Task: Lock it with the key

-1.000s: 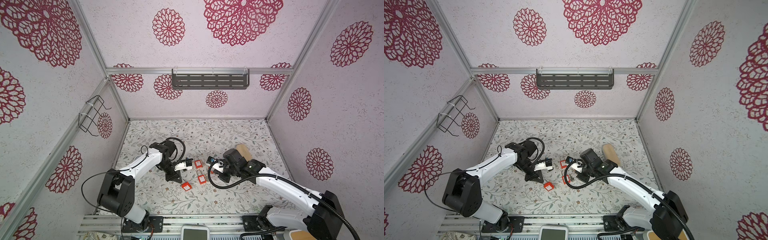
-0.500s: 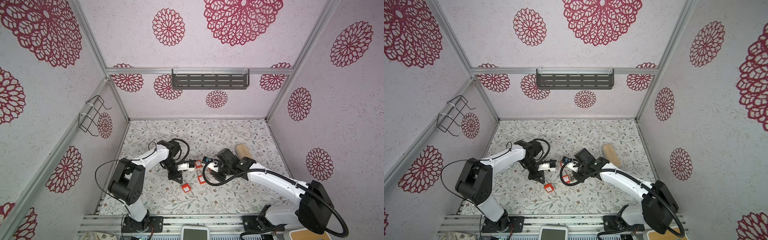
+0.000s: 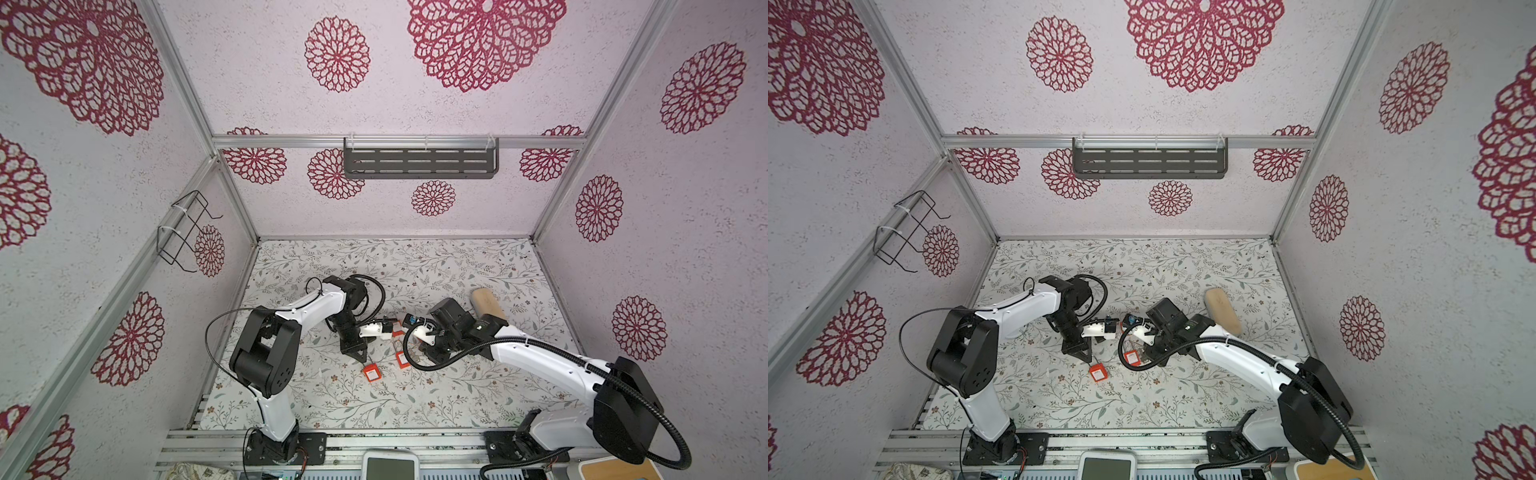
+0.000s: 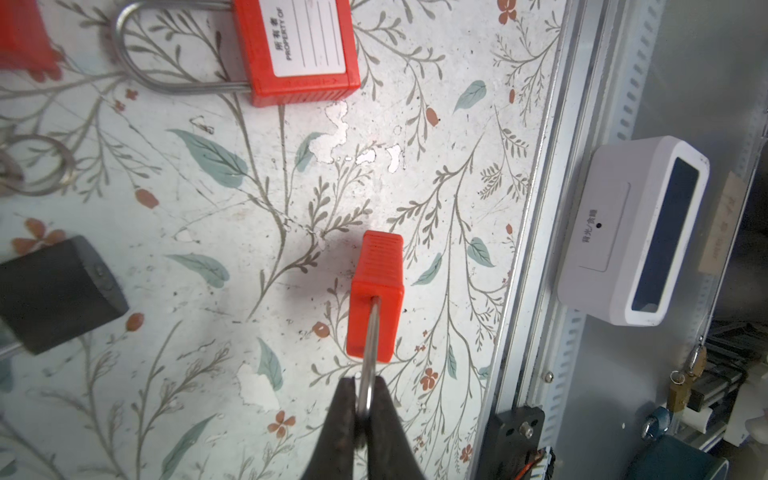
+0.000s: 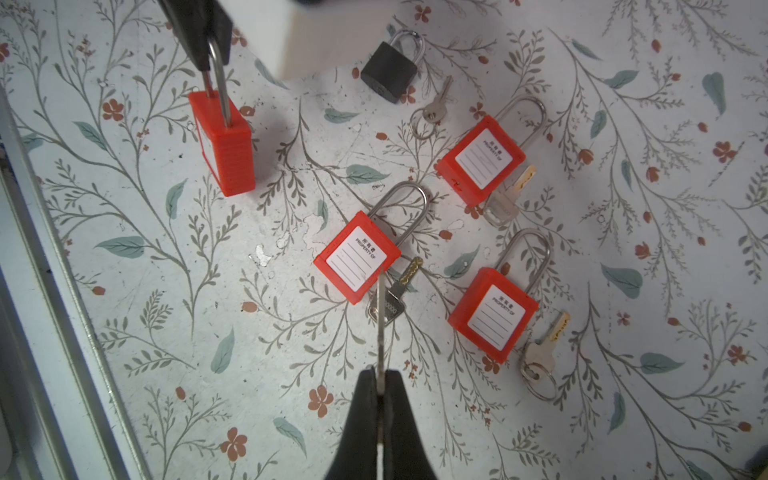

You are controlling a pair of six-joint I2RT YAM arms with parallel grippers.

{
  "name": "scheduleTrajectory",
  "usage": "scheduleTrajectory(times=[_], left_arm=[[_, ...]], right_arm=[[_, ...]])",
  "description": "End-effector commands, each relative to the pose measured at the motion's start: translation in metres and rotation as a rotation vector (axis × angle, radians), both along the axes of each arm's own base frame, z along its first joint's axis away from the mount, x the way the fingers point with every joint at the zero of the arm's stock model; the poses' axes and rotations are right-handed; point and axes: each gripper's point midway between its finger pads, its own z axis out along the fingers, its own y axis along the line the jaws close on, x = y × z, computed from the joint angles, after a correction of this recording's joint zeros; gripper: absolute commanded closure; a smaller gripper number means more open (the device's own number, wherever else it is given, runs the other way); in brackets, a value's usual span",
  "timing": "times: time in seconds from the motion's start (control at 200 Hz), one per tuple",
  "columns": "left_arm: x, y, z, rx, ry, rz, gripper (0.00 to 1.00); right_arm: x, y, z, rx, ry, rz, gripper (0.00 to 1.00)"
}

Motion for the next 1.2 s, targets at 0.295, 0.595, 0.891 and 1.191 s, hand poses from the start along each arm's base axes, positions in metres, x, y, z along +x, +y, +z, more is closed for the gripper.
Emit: scheduleTrajectory(times=[0.295, 0.595, 0.891, 1.191], left_arm=[[0.029, -0.01, -0.017, -0.015, -0.122, 0.037, 0.83], [0.033, -0.017, -0.026, -0.033, -0.118, 0.051, 0.81], [0.038, -0.022, -0.028, -0.069, -0.155, 0.089, 0.79], [0.06, -0.026, -0.004, -0.137, -0.289, 0.175, 0.67]], right_arm=[[0.008, 0.006, 0.005, 0.037, 0.02, -0.108, 1.0], [0.005, 0.006, 0.004, 0.057, 0.044, -0.149, 1.0], [0.0, 0.006, 0.001, 0.076, 0.123, -0.237, 0.99], [-0.003, 0.009, -0.007, 0.039, 0.17, -0.299, 0.99]])
